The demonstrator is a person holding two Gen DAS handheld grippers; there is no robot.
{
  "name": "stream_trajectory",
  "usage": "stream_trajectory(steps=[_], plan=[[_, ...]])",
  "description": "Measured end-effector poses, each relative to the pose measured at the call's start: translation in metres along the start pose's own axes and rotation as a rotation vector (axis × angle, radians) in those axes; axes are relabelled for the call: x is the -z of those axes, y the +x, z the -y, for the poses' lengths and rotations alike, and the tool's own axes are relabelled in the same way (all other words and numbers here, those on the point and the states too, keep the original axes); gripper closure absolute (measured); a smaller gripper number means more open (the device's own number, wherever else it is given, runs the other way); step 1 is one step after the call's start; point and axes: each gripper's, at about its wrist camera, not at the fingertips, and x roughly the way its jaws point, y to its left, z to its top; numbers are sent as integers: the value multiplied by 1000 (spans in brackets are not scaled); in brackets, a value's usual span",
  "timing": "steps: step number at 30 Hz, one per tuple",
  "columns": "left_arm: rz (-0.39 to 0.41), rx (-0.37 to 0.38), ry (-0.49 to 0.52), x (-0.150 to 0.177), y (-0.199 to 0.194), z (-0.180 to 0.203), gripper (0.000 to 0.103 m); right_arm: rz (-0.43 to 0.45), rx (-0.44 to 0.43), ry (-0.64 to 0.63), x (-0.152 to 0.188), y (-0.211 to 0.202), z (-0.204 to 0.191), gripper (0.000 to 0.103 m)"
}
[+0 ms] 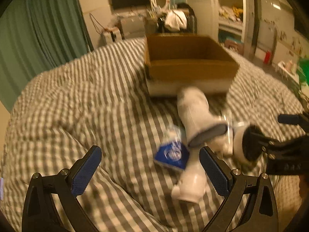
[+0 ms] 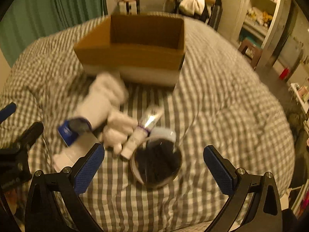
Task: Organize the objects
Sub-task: 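Grasp the white bottle with the left tool while the right tool grasps the cardboard ring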
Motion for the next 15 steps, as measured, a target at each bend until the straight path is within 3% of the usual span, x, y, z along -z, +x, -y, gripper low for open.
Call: stream_trajectory(steps=[7,12,14,15], plan=[[-100,95,35,17,20,22,1,-82,19,10,15,34,7,0],[-225,130,55,33,48,36,18,-140,-4,10,20,52,8,0],[-269,141,40,38,59,37,31,-154,1,6,23,61,8,0],[-276,148,30,40,62,36,32,-164,2,10,24,64,9,0]])
